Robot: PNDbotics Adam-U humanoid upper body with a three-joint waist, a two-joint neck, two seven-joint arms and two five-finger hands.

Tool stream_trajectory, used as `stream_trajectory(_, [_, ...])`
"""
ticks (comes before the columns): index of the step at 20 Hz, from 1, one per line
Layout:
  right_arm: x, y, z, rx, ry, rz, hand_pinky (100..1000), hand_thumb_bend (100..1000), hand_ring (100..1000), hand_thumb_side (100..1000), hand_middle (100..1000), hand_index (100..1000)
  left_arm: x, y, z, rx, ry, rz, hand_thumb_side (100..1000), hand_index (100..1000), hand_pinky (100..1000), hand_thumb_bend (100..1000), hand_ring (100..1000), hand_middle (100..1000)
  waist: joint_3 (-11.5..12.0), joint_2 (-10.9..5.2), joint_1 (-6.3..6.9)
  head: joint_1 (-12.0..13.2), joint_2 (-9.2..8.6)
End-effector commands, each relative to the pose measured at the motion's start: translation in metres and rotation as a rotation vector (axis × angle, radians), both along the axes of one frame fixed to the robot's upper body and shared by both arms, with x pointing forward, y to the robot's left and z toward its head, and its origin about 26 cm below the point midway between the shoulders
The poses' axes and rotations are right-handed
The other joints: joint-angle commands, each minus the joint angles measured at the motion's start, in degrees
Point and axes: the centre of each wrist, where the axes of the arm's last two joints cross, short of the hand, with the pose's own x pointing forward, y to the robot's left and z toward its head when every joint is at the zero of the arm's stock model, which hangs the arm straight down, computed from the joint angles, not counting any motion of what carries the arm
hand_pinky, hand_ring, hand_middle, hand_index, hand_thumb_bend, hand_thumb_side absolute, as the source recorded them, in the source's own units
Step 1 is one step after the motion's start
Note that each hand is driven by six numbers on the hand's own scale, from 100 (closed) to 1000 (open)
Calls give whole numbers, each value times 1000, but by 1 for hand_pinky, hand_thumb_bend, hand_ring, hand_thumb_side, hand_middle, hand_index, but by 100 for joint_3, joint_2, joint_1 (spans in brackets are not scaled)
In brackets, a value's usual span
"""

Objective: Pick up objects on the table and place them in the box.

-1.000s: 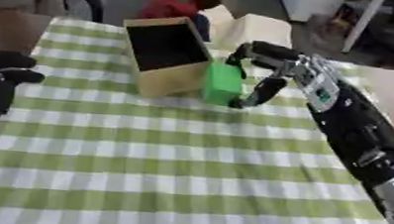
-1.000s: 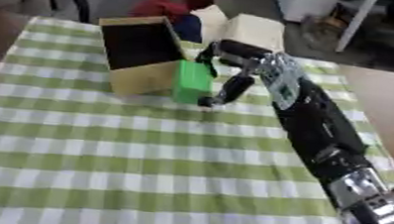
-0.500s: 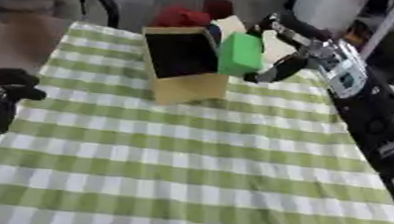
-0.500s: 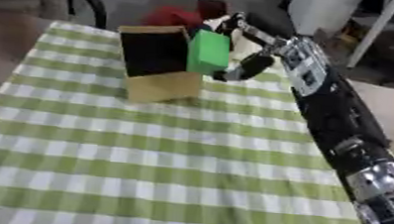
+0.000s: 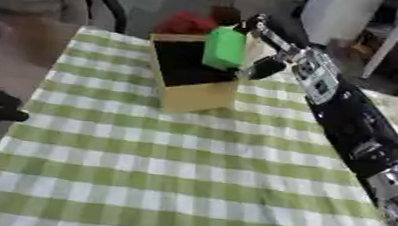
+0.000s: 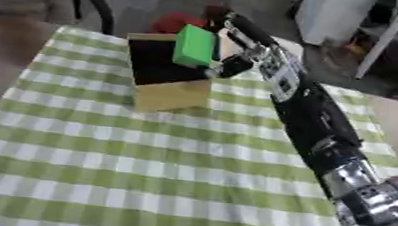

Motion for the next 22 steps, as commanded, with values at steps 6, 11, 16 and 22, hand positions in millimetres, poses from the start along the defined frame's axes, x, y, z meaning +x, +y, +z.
stream_trajectory(6, [-1, -6, 14, -43, -8, 12, 900, 501, 809, 238, 858, 916, -2, -3, 9, -5, -32, -25, 497, 801, 959, 331, 729, 710, 24, -39, 112, -160, -51])
stream_trajectory(11, [-1, -8, 10, -38, 22, 17, 911, 516, 844, 280, 908, 945, -1, -3, 8, -3, -28, -25, 497, 802, 959, 332, 729, 710, -49, -45, 112, -136, -61])
stream_trajectory(16, [-2, -9, 9, -26, 34, 17, 912, 510, 843, 286, 912, 947, -1, -3, 8, -2, -27, -23, 496, 802, 960, 333, 729, 710, -97, -56, 106, -135, -68])
stream_trajectory(22, [-3, -7, 14, -16, 24, 42, 910, 497, 839, 269, 908, 944, -1, 0, 4, -1, -15, -14, 498, 802, 961, 332, 729, 710, -232, -96, 141, -105, -36])
